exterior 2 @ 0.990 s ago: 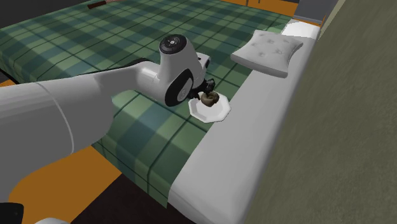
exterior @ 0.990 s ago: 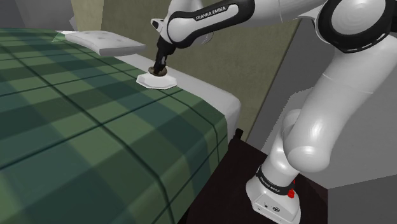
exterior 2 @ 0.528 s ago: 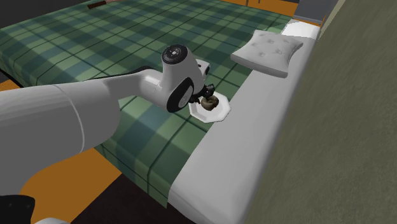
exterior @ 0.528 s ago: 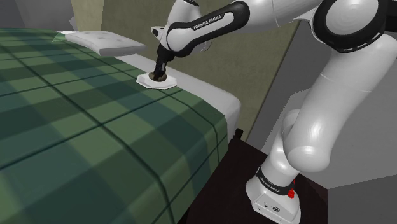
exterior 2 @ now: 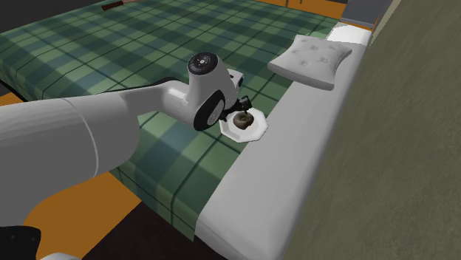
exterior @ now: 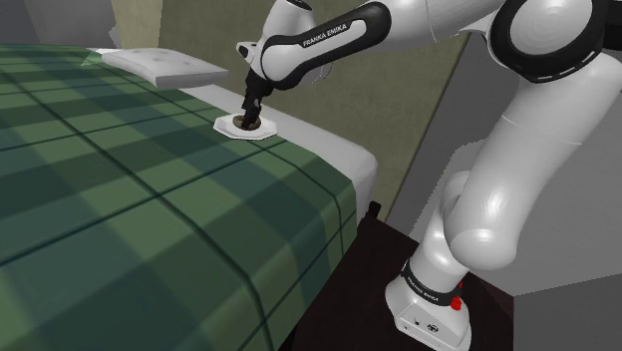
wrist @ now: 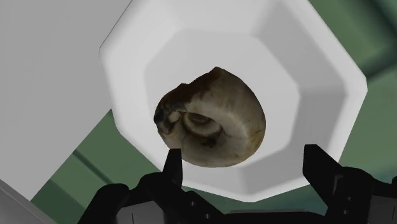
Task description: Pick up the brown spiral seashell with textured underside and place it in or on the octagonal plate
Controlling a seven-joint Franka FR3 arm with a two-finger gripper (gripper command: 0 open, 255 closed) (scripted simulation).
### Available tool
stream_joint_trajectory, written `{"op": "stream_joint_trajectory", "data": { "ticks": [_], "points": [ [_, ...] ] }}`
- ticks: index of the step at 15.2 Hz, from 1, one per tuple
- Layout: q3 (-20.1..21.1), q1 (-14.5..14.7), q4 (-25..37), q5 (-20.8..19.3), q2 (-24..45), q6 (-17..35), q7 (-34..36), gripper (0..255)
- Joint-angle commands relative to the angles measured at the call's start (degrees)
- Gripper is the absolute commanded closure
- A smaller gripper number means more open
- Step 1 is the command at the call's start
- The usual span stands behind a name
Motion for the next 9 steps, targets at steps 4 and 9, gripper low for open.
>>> {"op": "stream_joint_trajectory", "data": {
  "ticks": [4, 9],
  "points": [
    [0.1, 0.0, -0.1, -0.4, -1.6, -1.5, 0.3, 0],
    [0.3, 0.0, 0.2, -1.4, -5.9, -6.0, 1.0, 0]
  ]
}}
